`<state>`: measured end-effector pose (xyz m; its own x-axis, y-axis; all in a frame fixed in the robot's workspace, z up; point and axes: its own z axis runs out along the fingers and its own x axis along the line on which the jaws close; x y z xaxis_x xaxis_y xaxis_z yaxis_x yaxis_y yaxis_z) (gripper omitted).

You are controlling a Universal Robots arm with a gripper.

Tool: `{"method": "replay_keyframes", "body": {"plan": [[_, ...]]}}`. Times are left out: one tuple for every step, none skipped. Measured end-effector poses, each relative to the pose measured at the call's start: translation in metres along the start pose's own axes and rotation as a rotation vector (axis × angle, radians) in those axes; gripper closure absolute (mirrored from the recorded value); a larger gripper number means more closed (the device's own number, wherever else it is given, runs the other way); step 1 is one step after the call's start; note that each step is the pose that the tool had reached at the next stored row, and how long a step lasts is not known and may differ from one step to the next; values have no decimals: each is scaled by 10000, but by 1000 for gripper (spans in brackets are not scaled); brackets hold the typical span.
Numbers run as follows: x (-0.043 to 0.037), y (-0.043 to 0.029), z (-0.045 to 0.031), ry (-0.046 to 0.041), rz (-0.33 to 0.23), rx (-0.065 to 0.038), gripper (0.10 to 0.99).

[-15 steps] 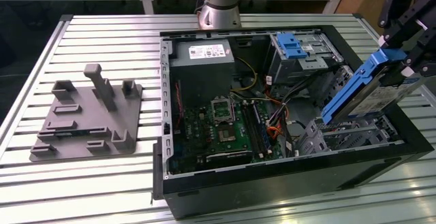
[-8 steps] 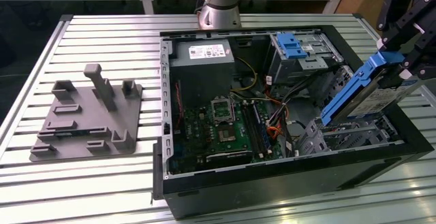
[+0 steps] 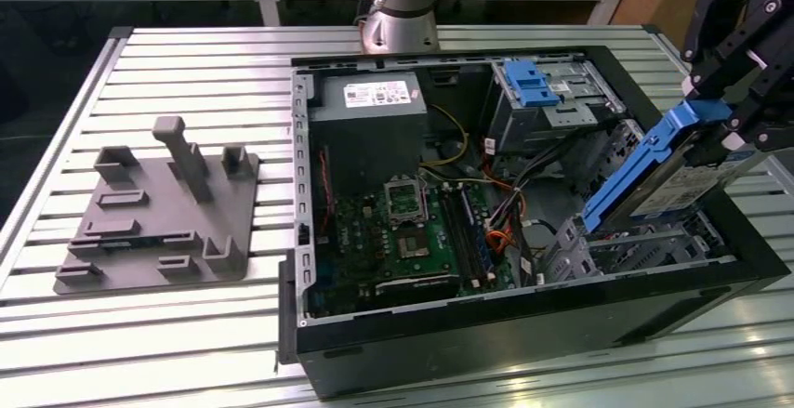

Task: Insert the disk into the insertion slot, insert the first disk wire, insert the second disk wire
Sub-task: 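Insert the disk into the insertion slot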

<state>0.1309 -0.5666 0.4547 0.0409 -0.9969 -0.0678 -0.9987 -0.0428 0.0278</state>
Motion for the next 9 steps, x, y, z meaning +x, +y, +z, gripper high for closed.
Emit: {"method": "replay_keyframes", "body": {"plan": [[0,0,6,4,-4,-1,722],[0,-1,11,10,-8,-2,722],[0,-1,15,16,-12,-3,722],[0,-1,21,21,-15,-5,722],[1,-2,26,26,-19,-7,722],[1,-2,30,33,-23,-10,722],[0,-2,34,40,-28,-12,722],[0,-3,39,45,-34,-15,722],[0,-3,43,51,-41,-18,722]]}}
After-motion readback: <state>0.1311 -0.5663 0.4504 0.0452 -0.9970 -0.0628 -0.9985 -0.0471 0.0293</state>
